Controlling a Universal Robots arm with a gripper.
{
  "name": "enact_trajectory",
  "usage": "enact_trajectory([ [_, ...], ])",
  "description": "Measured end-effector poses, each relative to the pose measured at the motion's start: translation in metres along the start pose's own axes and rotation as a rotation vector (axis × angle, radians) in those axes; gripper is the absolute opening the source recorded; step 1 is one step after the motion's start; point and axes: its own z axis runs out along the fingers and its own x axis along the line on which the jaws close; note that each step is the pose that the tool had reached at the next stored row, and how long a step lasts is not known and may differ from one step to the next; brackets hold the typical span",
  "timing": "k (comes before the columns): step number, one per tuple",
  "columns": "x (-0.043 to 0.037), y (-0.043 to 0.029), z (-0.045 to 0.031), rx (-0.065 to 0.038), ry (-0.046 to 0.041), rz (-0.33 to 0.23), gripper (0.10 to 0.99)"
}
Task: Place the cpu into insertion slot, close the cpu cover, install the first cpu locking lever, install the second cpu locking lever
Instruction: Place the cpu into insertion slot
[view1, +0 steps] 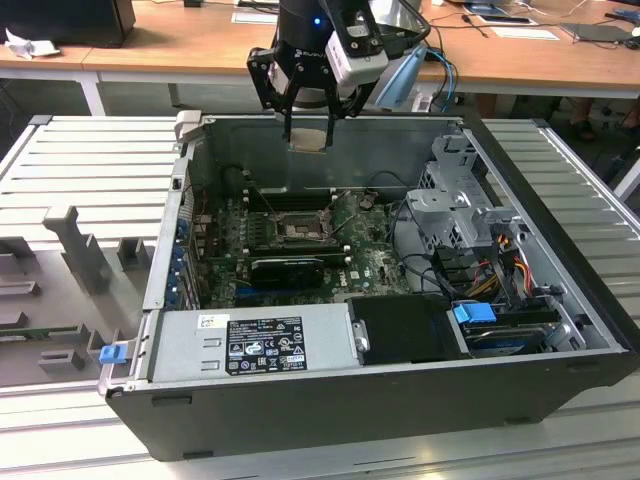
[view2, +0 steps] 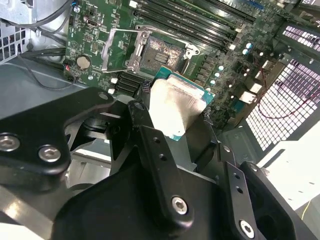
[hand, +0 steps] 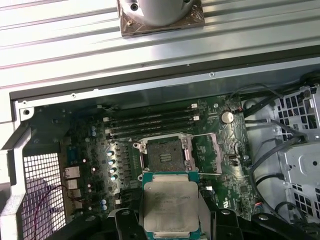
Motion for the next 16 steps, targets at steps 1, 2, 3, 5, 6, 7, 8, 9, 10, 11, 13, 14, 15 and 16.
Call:
enact_trajectory([
  [1, 0.0000, 0.0000, 0.0000, 0.000, -0.0002, 0.002, 0.529],
  [2, 0.0000, 0.0000, 0.0000, 0.000, -0.0004, 0.005, 0.529],
  [3, 0.0000, 0.0000, 0.0000, 0.000, -0.0007, 0.008, 0.529],
  [5, 0.0000, 0.0000, 0.0000, 0.000, -0.0012, 0.013, 0.529],
  [6, 0.0000, 0.0000, 0.0000, 0.000, -0.0015, 0.017, 0.529],
  [7, 0.0000, 0.0000, 0.0001, 0.000, -0.0018, 0.021, 0.529],
  [8, 0.0000, 0.0000, 0.0001, 0.000, -0.0021, 0.024, 0.529],
  [9, 0.0000, 0.0000, 0.0001, -0.001, -0.0025, 0.029, 0.529],
  [10, 0.0000, 0.0000, 0.0001, -0.001, -0.0031, 0.035, 0.529],
  [11, 0.0000, 0.0000, 0.0001, -0.001, -0.0040, 0.045, 0.529],
  [13, 0.0000, -0.0001, 0.0006, -0.001, -0.0069, 0.078, 0.529],
  [14, 0.0000, -0.0001, 0.0008, -0.001, -0.0081, 0.092, 0.529],
  [15, 0.0000, -0.0001, 0.0012, -0.001, -0.0096, 0.107, 0.529],
  [16, 0.0000, -0.0001, 0.0014, -0.001, -0.0107, 0.117, 0.529],
])
